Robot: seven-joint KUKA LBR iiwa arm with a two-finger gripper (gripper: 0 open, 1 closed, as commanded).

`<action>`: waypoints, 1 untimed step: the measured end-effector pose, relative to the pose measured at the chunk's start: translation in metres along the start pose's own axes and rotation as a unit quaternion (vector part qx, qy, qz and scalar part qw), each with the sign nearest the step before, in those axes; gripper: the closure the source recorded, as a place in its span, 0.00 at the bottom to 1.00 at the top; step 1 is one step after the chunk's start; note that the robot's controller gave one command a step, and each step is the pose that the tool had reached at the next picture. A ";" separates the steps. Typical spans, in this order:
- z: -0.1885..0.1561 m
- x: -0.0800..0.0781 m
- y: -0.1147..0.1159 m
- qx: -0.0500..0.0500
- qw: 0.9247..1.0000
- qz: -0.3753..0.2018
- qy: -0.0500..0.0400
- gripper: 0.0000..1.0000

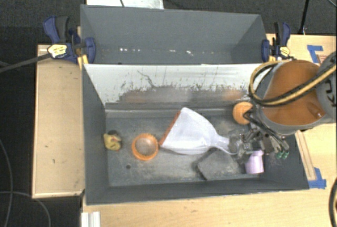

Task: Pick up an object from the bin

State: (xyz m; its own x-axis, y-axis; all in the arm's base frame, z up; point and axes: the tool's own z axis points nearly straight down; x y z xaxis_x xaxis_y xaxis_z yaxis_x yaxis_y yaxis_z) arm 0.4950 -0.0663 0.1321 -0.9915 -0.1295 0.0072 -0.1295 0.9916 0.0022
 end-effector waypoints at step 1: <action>-0.020 -0.013 0.005 0.002 1.000 0.006 -0.007 1.00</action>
Offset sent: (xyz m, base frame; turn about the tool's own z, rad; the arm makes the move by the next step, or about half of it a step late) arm -0.0139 -0.0020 0.1545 -0.0023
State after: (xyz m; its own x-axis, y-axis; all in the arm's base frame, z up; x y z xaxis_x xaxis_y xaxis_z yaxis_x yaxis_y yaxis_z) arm 0.5071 -0.0595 0.1524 -0.9929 -0.1186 -0.0071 -0.1186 0.9929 -0.0026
